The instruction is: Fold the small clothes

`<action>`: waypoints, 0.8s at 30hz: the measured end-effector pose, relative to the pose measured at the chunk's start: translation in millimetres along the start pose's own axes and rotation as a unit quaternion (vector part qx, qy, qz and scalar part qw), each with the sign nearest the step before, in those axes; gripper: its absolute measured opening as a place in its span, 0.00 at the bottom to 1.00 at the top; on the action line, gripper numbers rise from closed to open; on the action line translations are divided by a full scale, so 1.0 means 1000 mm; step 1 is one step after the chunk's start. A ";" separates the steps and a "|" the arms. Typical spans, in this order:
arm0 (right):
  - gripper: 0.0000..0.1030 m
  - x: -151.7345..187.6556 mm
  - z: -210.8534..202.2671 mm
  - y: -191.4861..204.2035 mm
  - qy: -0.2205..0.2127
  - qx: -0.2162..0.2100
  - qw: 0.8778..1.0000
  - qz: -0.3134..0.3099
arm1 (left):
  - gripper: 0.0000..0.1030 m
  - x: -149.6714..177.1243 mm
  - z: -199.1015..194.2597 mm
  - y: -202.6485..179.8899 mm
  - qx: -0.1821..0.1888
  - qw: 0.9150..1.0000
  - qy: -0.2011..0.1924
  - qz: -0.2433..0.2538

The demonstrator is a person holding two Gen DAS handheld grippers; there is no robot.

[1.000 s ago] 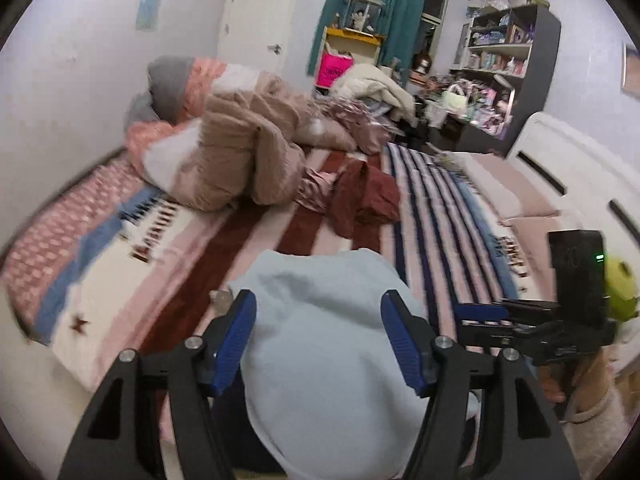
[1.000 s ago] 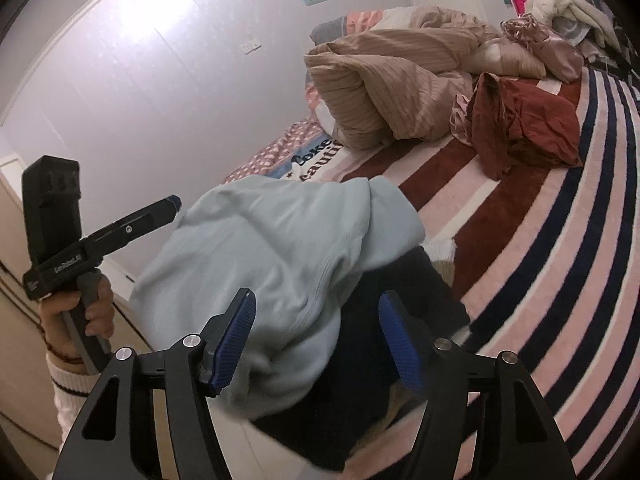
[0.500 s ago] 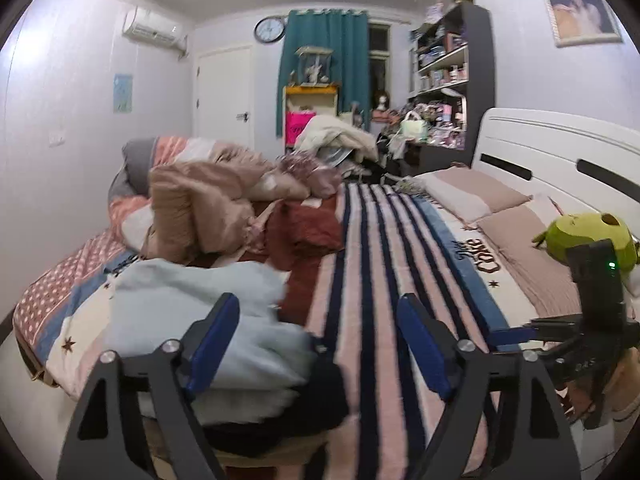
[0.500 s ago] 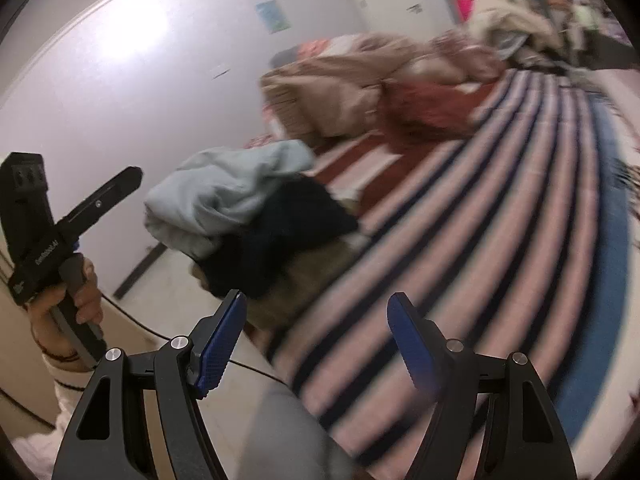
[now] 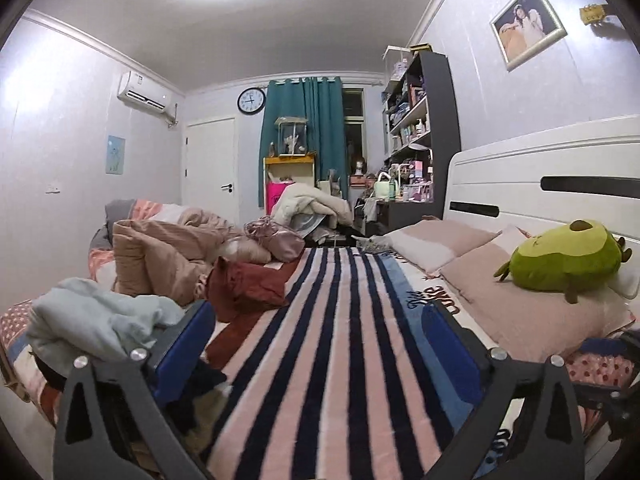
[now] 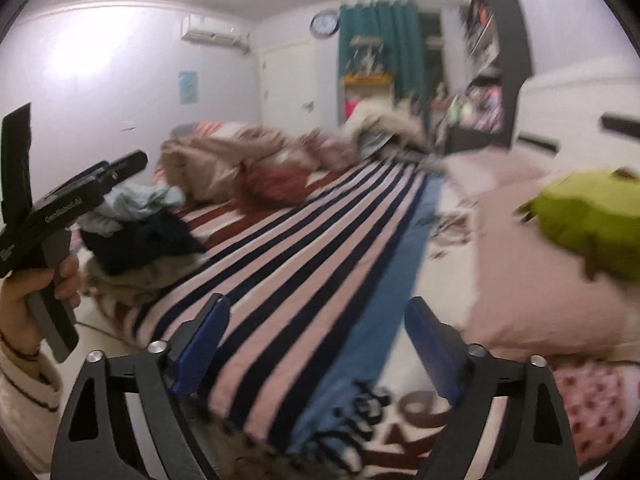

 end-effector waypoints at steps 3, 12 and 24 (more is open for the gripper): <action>0.97 -0.004 -0.018 -0.004 -0.035 0.017 0.999 -0.004 | 0.99 0.000 -0.002 -0.010 0.009 1.000 0.000 0.002; 0.97 -0.016 -0.034 -0.009 -0.067 0.015 0.998 0.009 | 0.99 0.002 -0.005 -0.020 0.011 1.000 0.003 0.009; 0.97 -0.020 -0.031 -0.008 -0.072 0.011 0.997 0.016 | 0.99 0.002 -0.007 -0.022 0.018 1.000 0.005 0.005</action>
Point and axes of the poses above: each gripper's, at about its wrist camera, not at the fingertips, and z roughly the way its jaws point, y to its left, x to its underside, the point moved 5 cm from there along z, roughly the way its jaws point, and after that the axes turned 5 degrees about z, right-handed, at the moved point
